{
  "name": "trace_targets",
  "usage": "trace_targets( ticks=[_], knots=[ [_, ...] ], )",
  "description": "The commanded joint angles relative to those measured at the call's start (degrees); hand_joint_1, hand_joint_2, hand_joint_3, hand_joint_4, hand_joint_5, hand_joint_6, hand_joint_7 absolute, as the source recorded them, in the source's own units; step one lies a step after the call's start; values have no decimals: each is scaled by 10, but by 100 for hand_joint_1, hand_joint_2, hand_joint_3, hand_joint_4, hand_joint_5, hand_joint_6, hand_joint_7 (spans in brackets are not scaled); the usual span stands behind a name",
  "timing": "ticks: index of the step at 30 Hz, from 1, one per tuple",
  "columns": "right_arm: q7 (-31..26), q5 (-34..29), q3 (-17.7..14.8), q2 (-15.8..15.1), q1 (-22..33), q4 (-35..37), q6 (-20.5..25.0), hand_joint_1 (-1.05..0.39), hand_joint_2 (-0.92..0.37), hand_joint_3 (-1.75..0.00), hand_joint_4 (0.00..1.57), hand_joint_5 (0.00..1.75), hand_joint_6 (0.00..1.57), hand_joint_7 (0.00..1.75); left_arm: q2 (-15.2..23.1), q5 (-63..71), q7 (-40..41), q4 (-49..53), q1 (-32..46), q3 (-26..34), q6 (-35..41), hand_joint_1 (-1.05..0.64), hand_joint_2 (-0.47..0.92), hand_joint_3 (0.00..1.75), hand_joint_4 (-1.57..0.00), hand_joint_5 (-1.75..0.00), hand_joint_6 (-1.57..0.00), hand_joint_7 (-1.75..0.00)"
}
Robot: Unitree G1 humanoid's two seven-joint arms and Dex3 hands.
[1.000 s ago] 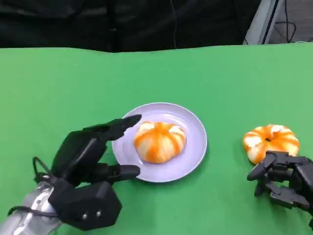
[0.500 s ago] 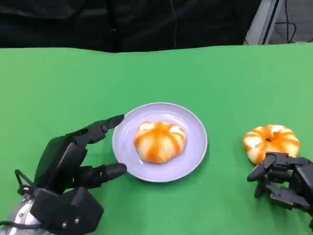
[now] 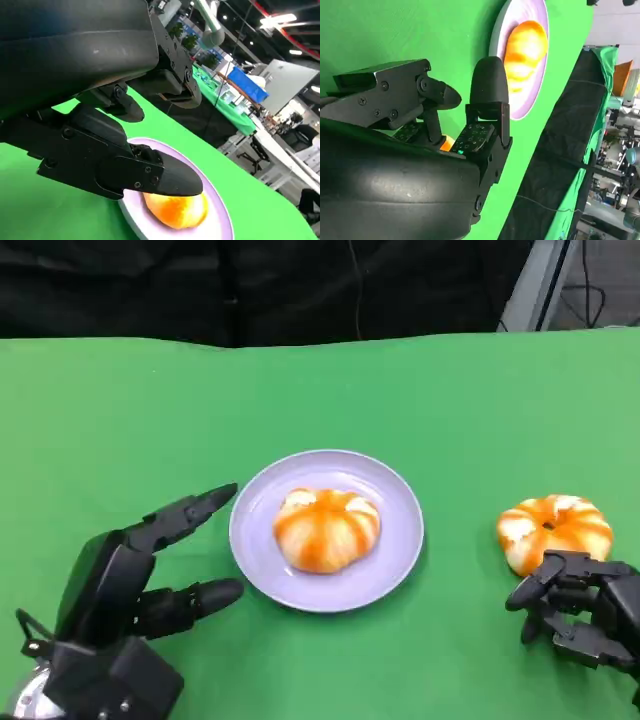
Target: Grasp the bread from the table and place it into the plate.
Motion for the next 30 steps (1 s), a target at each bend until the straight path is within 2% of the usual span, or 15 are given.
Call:
trace_targets(
  ticks=[1,5,14,30],
  knots=[
    [1,7,-4,-11,-2,0,1,10,-82,-66,89,138,93,100,-2,-11,17,26,0,17,-23,-75,92,21,-78,-3,-66,-3],
    [2,8,-5,-11,-2,0,2,10,-83,-65,90,138,93,99,-6,-11,20,37,-2,23,-32,-75,92,20,-80,-4,-67,-3],
    [7,10,-6,-14,0,-1,2,9,-84,-64,88,138,93,99,-24,-117,-38,116,1,58,-125,-68,92,20,-86,-3,-72,-3],
    [10,10,-8,-14,-2,1,-1,8,-85,-61,89,138,94,98,-39,-149,-88,151,-11,87,-162,-67,92,19,-88,-2,-75,-2]
  ],
)
